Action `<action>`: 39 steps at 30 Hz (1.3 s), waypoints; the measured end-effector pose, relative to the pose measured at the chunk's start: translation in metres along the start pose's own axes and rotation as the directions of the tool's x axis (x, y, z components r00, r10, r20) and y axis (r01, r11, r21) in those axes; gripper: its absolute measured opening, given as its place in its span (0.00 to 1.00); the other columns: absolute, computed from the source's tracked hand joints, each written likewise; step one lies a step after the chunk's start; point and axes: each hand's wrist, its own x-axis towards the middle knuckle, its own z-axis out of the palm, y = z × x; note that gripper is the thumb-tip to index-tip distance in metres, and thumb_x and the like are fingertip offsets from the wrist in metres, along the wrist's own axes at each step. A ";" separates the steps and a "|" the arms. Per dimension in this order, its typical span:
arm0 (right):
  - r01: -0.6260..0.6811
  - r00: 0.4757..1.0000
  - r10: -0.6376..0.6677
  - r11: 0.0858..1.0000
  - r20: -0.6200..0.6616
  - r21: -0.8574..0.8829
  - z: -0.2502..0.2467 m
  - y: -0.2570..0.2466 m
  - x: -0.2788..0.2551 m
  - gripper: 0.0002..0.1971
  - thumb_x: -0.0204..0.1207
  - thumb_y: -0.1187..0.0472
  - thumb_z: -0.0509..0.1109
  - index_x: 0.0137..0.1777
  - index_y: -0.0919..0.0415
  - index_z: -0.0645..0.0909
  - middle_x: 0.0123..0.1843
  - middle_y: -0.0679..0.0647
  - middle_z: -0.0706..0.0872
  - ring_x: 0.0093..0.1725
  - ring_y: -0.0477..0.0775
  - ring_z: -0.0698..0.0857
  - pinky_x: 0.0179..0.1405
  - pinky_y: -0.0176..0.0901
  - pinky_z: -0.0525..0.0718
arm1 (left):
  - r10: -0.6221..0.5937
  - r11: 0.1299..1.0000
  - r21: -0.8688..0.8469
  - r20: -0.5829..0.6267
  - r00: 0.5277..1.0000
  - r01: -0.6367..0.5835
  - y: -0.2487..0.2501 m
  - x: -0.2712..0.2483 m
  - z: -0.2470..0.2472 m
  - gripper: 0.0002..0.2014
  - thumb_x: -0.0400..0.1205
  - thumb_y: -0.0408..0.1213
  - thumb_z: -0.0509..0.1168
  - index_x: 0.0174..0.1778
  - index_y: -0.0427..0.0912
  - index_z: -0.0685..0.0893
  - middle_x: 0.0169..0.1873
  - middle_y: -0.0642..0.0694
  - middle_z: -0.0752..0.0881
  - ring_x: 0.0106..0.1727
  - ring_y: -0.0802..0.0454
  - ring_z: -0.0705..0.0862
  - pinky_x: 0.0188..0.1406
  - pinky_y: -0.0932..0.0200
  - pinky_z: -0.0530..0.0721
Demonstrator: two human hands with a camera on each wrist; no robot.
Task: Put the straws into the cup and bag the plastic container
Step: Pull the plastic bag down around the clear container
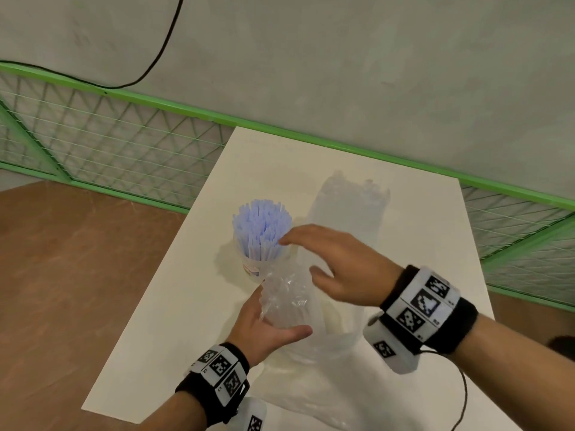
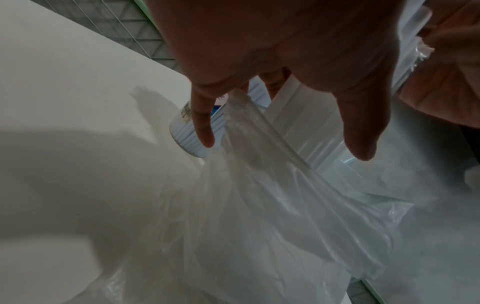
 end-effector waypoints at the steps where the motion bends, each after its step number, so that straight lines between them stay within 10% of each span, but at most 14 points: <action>1: -0.010 0.998 0.010 1.000 0.066 -0.001 0.005 -0.001 -0.006 0.33 0.71 0.71 0.65 0.79 0.58 0.69 0.78 0.51 0.74 0.79 0.47 0.68 0.76 0.34 0.63 | 0.004 1.000 0.005 0.006 1.000 -0.004 -0.001 -0.001 0.000 0.35 0.61 0.32 0.86 0.63 0.49 0.81 0.51 0.55 0.90 0.53 0.63 0.88 0.47 0.74 0.82; 7: -0.049 0.987 0.042 0.998 0.156 0.045 0.017 0.007 -0.018 0.35 0.73 0.63 0.72 0.81 0.53 0.67 0.78 0.47 0.73 0.76 0.42 0.68 0.74 0.28 0.61 | 0.028 1.000 -0.011 0.056 0.998 -0.027 -0.001 -0.010 0.001 0.38 0.62 0.29 0.85 0.66 0.51 0.79 0.54 0.56 0.89 0.56 0.64 0.86 0.47 0.74 0.82; 12: -0.026 1.000 0.027 0.990 -0.011 0.139 0.026 0.006 -0.025 0.20 0.71 0.64 0.76 0.64 0.55 0.83 0.55 0.39 0.83 0.54 0.33 0.78 0.60 0.33 0.77 | 0.066 0.997 0.033 0.053 0.996 -0.067 -0.002 -0.014 0.001 0.39 0.62 0.33 0.86 0.66 0.57 0.78 0.56 0.62 0.87 0.59 0.66 0.84 0.52 0.73 0.81; 28: -0.099 0.894 0.142 0.988 -0.425 0.121 0.077 0.005 -0.034 0.08 0.72 0.65 0.70 0.50 0.59 0.83 0.42 0.46 0.80 0.40 0.43 0.78 0.43 0.34 0.77 | 0.050 0.999 -0.006 0.038 0.998 -0.049 0.000 -0.021 -0.001 0.36 0.64 0.26 0.83 0.65 0.51 0.79 0.53 0.55 0.87 0.52 0.70 0.85 0.44 0.78 0.80; 34: -0.115 0.853 0.167 0.984 -0.495 0.134 0.088 0.010 -0.031 0.05 0.76 0.62 0.73 0.47 0.61 0.80 0.43 0.49 0.83 0.44 0.43 0.80 0.48 0.24 0.73 | 0.040 0.999 0.002 0.037 0.998 -0.040 -0.004 -0.019 0.001 0.37 0.62 0.32 0.85 0.66 0.54 0.79 0.55 0.55 0.87 0.56 0.66 0.85 0.48 0.75 0.81; 39: -0.196 0.832 0.274 0.959 -0.483 0.206 0.085 0.012 -0.033 0.06 0.78 0.59 0.75 0.52 0.57 0.84 0.44 0.44 0.88 0.48 0.41 0.85 0.49 0.36 0.81 | 0.027 1.000 -0.013 0.037 0.999 -0.026 -0.004 -0.018 0.002 0.35 0.63 0.29 0.84 0.64 0.53 0.79 0.54 0.54 0.88 0.54 0.65 0.86 0.45 0.75 0.82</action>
